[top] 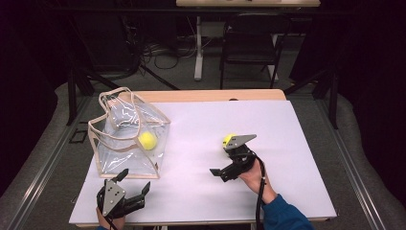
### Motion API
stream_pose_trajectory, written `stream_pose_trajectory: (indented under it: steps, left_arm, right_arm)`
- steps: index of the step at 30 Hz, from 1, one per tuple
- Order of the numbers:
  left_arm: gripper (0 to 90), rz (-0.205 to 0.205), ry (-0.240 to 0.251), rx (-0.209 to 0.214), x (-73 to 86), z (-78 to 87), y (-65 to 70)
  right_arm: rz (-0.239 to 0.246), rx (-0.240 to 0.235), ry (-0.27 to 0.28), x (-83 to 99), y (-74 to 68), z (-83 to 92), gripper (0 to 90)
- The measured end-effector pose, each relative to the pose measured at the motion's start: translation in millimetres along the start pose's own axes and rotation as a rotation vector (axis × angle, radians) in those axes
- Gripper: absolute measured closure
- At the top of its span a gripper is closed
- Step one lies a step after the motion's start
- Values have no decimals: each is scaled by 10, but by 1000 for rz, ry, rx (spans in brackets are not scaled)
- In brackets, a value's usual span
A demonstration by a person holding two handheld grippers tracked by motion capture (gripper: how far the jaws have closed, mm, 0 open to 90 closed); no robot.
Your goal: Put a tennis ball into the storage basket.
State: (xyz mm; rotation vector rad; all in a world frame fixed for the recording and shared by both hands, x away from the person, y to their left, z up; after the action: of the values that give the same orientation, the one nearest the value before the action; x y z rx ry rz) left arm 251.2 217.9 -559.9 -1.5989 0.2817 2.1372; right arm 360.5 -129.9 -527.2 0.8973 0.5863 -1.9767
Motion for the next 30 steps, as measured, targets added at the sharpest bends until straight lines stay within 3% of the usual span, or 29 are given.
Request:
stream_pose_trajectory:
  steps: [13,30]
  left_arm:
    - [160,-6,0,1,-3,-4,0]
    - [160,-3,-4,1,6,-23,-14]
  right_arm:
    - [-47,9,-13,136,173,124,0]
    - [-92,118,-13,243,383,384,0]
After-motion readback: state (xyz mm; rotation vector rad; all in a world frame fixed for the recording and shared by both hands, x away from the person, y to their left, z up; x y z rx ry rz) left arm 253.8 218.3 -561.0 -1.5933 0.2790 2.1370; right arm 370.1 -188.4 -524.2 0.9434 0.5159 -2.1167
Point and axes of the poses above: each handheld gripper's, and its own axes: z roughly backward along the jaws, x roughly out of its underside, y roughly to its right, the point moved 3 cm from there along -z, roughly forward along the jaws, and after that the axes turned 2 degrees about z, right-handed, at the moved point
